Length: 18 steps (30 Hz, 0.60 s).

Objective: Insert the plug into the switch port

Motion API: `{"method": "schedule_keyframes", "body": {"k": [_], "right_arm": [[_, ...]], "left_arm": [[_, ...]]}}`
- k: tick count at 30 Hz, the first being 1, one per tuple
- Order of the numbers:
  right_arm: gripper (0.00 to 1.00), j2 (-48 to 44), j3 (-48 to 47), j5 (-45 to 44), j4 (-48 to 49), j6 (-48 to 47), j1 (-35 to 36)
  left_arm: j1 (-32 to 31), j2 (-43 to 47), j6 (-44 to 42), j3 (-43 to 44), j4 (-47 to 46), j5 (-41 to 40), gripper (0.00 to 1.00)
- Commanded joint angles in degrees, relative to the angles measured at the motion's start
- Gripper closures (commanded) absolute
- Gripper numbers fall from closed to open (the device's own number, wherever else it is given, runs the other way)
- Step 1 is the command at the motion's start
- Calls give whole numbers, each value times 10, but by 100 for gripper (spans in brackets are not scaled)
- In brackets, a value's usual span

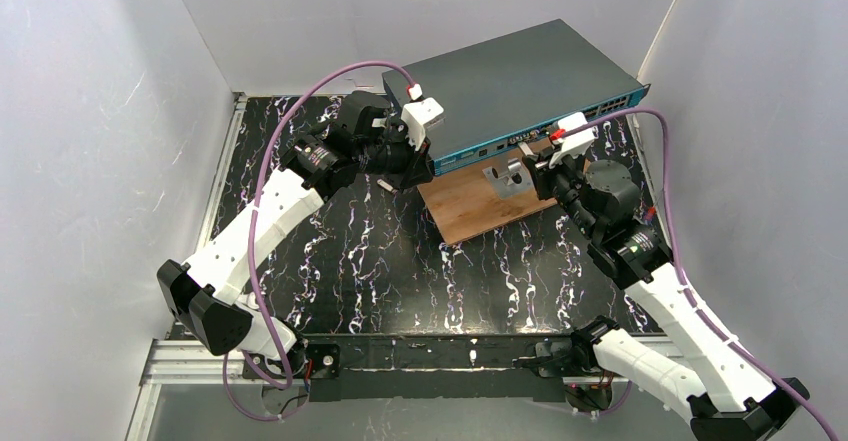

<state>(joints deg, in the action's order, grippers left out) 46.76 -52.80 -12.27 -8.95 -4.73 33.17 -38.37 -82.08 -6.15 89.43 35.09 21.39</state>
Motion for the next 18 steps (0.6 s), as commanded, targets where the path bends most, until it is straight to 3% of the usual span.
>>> {"method": "schedule_keyframes", "body": {"k": [1, 9, 18], "right_arm": [[99, 3, -6, 8, 41, 7, 6], [99, 10, -23, -9, -6, 11, 5], [99, 10, -16, -21, 17, 16, 6]], "left_arm": [[1, 11, 3, 21, -17, -25, 100], [2, 11, 3, 20, -18, -27, 100], [2, 13, 4, 18, -18, -28, 100]]}}
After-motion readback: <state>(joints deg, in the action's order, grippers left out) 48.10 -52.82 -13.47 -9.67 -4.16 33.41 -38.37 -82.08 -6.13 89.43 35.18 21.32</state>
